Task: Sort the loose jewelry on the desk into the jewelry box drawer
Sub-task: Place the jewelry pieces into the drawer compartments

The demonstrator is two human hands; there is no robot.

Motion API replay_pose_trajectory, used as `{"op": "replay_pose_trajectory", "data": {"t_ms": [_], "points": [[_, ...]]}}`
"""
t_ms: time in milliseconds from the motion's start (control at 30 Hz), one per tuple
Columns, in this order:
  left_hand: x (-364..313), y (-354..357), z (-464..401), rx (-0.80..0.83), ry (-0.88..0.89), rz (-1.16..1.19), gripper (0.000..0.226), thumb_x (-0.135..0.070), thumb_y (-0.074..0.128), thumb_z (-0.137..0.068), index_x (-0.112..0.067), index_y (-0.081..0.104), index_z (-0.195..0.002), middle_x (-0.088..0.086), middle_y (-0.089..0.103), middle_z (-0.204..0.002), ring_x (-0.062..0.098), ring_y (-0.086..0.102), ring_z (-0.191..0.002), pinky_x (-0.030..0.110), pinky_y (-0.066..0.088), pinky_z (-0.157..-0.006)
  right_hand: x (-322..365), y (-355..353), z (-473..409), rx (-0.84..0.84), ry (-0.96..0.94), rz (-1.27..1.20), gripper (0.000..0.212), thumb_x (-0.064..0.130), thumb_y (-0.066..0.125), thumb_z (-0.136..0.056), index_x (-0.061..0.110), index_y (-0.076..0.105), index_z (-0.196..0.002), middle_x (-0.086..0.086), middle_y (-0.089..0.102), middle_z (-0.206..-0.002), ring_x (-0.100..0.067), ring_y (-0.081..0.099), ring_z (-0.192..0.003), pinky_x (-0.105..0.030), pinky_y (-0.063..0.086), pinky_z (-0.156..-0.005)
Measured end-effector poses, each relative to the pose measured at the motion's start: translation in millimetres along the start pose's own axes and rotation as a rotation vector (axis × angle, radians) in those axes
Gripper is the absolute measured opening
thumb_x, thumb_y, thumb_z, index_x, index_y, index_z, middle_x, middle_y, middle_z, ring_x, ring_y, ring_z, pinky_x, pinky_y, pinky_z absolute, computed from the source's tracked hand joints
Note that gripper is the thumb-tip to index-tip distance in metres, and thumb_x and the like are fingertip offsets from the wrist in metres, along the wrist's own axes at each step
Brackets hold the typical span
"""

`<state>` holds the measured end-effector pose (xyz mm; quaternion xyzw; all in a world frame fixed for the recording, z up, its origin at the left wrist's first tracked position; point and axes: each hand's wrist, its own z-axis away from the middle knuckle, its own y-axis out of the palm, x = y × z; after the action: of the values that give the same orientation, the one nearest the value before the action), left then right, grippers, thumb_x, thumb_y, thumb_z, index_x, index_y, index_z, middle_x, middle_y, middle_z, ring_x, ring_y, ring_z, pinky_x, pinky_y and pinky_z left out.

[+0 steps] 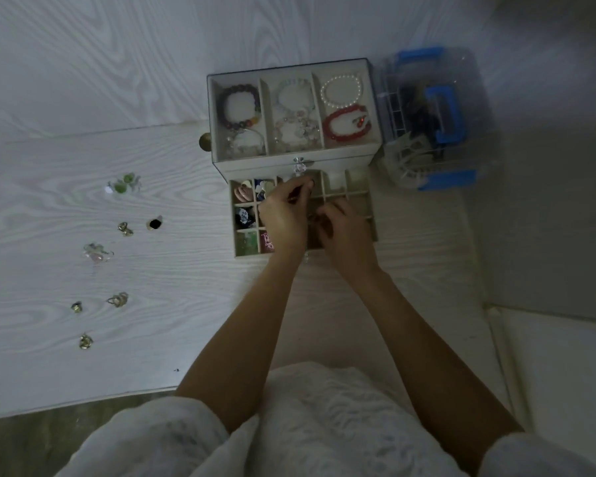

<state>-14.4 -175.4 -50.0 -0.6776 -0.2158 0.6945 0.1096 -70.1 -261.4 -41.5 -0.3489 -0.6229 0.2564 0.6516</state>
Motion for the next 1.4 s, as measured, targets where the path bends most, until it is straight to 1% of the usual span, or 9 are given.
{"op": "replay_pose_trajectory", "data": {"t_ms": [167, 467, 567, 667, 800, 900, 1000, 1200, 1400], "points": [[7.2, 6.6, 2.6, -0.013, 0.046, -0.022, 0.018, -0.007, 0.068, -0.080, -0.011, 0.072, -0.097, 0.004, 0.073, -0.091, 0.011, 0.067, -0.079, 0.020, 0.055, -0.075, -4.3, 2.1, -1.4, 0.006, 0.021, -0.035, 0.014, -0.004, 0.063, -0.077, 0.002, 0.065, -0.090, -0.016, 0.060, -0.094, -0.025, 0.059, -0.082, -0.014, 0.033, -0.071], [11.6, -8.6, 7.8, 0.109, 0.122, -0.061, 0.020, -0.006, 0.062, -0.085, -0.009, 0.068, -0.104, 0.007, 0.072, -0.097, 0.010, 0.064, -0.083, 0.018, 0.050, -0.077, -6.1, 2.6, -3.8, -0.003, 0.038, -0.019, 0.017, -0.004, 0.062, -0.078, 0.001, 0.065, -0.093, -0.017, 0.062, -0.097, -0.029, 0.060, -0.085, -0.018, 0.034, -0.072], [15.4, -33.1, 12.8, 0.210, 0.245, -0.139, 0.017, -0.013, 0.056, -0.090, -0.009, 0.067, -0.103, 0.005, 0.071, -0.093, 0.012, 0.063, -0.078, 0.014, 0.048, -0.069, -5.8, 3.2, -2.5, 0.003, 0.021, -0.012, 0.016, -0.005, 0.061, -0.077, 0.001, 0.065, -0.091, -0.017, 0.061, -0.094, -0.030, 0.060, -0.083, -0.021, 0.036, -0.071], [24.3, -67.3, 22.1, 0.306, 0.452, -0.345, 0.021, -0.020, 0.050, -0.090, -0.011, 0.067, -0.098, 0.006, 0.068, -0.082, 0.019, 0.060, -0.069, 0.026, 0.049, -0.057, -2.1, 0.9, 0.2, 0.011, -0.020, 0.019, 0.010, -0.003, 0.058, -0.081, 0.002, 0.063, -0.087, -0.017, 0.059, -0.092, -0.030, 0.058, -0.081, -0.022, 0.031, -0.065], [34.0, -116.9, 41.4, 0.371, 0.529, -0.475, 0.022, -0.023, 0.049, -0.089, -0.016, 0.068, -0.097, 0.001, 0.070, -0.085, 0.020, 0.063, -0.077, 0.028, 0.049, -0.059, 9.7, -2.3, 9.0, 0.063, -0.113, 0.095, 0.014, 0.005, 0.050, -0.088, 0.004, 0.064, -0.091, -0.013, 0.058, -0.093, -0.027, 0.057, -0.082, -0.026, 0.038, -0.066], [46.1, -151.9, 53.4, 0.362, 0.435, -0.543, 0.022, -0.026, 0.050, -0.090, -0.018, 0.069, -0.095, -0.001, 0.071, -0.083, 0.020, 0.063, -0.077, 0.028, 0.049, -0.059, 28.9, 2.0, 18.5, 0.086, -0.185, 0.109, 0.016, 0.010, 0.050, -0.087, 0.008, 0.065, -0.094, -0.009, 0.060, -0.090, -0.025, 0.056, -0.082, -0.031, 0.044, -0.065], [63.3, -189.7, 64.9, 0.279, 0.245, -0.606, 0.015, -0.020, 0.058, -0.089, -0.018, 0.070, -0.097, 0.002, 0.072, -0.087, 0.023, 0.064, -0.080, 0.028, 0.048, -0.065, 58.9, 16.9, 29.0, 0.149, -0.291, 0.144, 0.015, 0.007, 0.053, -0.081, 0.007, 0.066, -0.089, -0.012, 0.063, -0.088, -0.032, 0.057, -0.086, -0.038, 0.047, -0.074], [107.4, -256.2, 89.9, -0.071, -0.171, -0.521, 0.025, -0.019, 0.062, -0.085, -0.020, 0.063, -0.110, -0.001, 0.068, -0.101, 0.020, 0.059, -0.088, 0.030, 0.046, -0.073, 124.1, 72.7, 40.4, 0.432, -0.497, 0.154, 0.021, 0.006, 0.059, -0.085, 0.009, 0.066, -0.105, -0.009, 0.064, -0.104, -0.030, 0.055, -0.100, -0.039, 0.044, -0.088], [152.6, -309.1, 109.2, -0.337, -0.448, -0.346, 0.051, -0.016, 0.071, -0.077, -0.015, 0.053, -0.124, 0.011, 0.056, -0.111, 0.026, 0.056, -0.094, 0.042, 0.049, -0.085, 186.0, 146.1, 38.2, 0.683, -0.458, 0.058, 0.037, 0.010, 0.059, -0.087, 0.010, 0.055, -0.124, -0.012, 0.056, -0.116, -0.028, 0.058, -0.096, -0.040, 0.050, -0.085]]}}
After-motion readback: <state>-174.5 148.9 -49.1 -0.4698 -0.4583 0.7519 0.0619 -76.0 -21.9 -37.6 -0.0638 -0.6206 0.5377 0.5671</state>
